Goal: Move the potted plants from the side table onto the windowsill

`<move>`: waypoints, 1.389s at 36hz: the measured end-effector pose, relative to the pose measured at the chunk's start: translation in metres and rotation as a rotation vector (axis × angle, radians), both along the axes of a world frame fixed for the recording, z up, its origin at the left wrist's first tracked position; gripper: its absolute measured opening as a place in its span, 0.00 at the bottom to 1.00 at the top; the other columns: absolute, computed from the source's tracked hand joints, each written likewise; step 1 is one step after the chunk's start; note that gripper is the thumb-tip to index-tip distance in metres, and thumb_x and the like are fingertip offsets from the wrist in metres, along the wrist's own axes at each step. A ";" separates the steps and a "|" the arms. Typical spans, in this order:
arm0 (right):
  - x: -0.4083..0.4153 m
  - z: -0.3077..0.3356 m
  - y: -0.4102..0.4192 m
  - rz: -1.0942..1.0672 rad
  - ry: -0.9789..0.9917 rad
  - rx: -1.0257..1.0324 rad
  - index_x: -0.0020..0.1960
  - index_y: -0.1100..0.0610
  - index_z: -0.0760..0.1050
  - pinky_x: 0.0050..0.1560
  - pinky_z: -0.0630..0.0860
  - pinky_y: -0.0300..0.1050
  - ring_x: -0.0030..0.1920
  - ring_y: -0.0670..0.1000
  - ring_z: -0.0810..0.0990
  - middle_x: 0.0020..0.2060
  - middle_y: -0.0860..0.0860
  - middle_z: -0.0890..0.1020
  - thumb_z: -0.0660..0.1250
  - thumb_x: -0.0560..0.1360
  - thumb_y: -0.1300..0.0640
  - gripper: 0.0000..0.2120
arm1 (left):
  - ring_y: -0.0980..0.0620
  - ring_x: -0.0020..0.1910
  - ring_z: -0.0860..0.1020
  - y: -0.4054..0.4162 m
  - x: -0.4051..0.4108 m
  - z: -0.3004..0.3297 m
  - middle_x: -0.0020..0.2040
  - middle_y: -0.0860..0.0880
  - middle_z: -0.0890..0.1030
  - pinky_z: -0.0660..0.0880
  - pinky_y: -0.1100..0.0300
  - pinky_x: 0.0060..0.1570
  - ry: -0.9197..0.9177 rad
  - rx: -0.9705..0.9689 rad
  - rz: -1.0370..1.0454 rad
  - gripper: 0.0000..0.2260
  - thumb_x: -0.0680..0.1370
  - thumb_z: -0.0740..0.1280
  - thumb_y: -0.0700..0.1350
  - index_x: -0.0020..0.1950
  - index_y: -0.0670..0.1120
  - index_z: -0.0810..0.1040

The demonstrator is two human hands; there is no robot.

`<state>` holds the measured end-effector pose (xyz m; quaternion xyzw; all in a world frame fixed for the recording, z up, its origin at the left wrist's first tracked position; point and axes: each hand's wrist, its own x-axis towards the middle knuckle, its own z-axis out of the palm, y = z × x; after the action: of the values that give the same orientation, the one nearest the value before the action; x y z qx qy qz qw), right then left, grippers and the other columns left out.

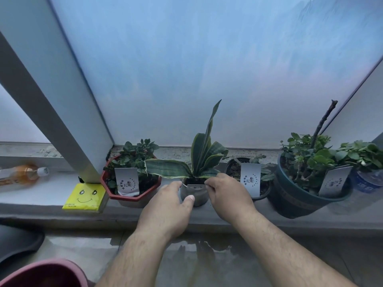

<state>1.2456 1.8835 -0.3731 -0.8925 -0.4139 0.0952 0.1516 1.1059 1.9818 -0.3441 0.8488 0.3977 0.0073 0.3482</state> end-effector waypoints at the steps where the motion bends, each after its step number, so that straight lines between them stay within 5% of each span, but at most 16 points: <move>1: 0.000 0.000 0.000 0.001 -0.001 -0.003 0.56 0.53 0.82 0.49 0.79 0.50 0.51 0.55 0.80 0.51 0.51 0.80 0.57 0.84 0.50 0.15 | 0.51 0.69 0.73 0.000 0.000 0.000 0.74 0.53 0.71 0.73 0.50 0.65 0.000 -0.001 -0.002 0.26 0.79 0.62 0.59 0.76 0.55 0.64; 14: 0.000 0.011 -0.018 -0.007 0.001 0.021 0.59 0.53 0.79 0.53 0.79 0.53 0.53 0.53 0.80 0.53 0.48 0.80 0.60 0.82 0.48 0.13 | 0.51 0.69 0.73 0.002 0.000 0.000 0.75 0.54 0.70 0.72 0.51 0.67 -0.011 -0.004 -0.021 0.25 0.79 0.63 0.56 0.76 0.55 0.66; 28: -0.003 -0.003 -0.013 -0.066 0.197 0.107 0.67 0.53 0.79 0.65 0.74 0.45 0.62 0.50 0.79 0.62 0.49 0.83 0.63 0.80 0.53 0.17 | 0.53 0.68 0.73 -0.007 0.009 -0.009 0.76 0.55 0.67 0.72 0.54 0.66 0.006 -0.031 -0.053 0.27 0.80 0.62 0.49 0.79 0.59 0.59; 37: -0.010 -0.008 -0.004 -0.089 0.067 0.102 0.63 0.52 0.75 0.53 0.78 0.51 0.57 0.56 0.81 0.56 0.51 0.82 0.60 0.82 0.50 0.13 | 0.52 0.69 0.73 -0.007 0.011 -0.013 0.76 0.53 0.67 0.71 0.54 0.67 0.005 -0.040 -0.053 0.29 0.79 0.62 0.48 0.79 0.58 0.59; 50: -0.005 -0.014 0.000 -0.141 0.080 0.145 0.57 0.51 0.82 0.54 0.79 0.50 0.54 0.53 0.82 0.52 0.49 0.85 0.60 0.82 0.52 0.12 | 0.51 0.70 0.73 0.000 0.004 -0.014 0.77 0.53 0.68 0.71 0.53 0.68 0.000 -0.043 -0.036 0.30 0.78 0.62 0.49 0.80 0.56 0.58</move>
<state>1.2403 1.8835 -0.3866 -0.9017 -0.3494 0.0897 0.2384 1.1099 1.9816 -0.3577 0.8482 0.3825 -0.0075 0.3665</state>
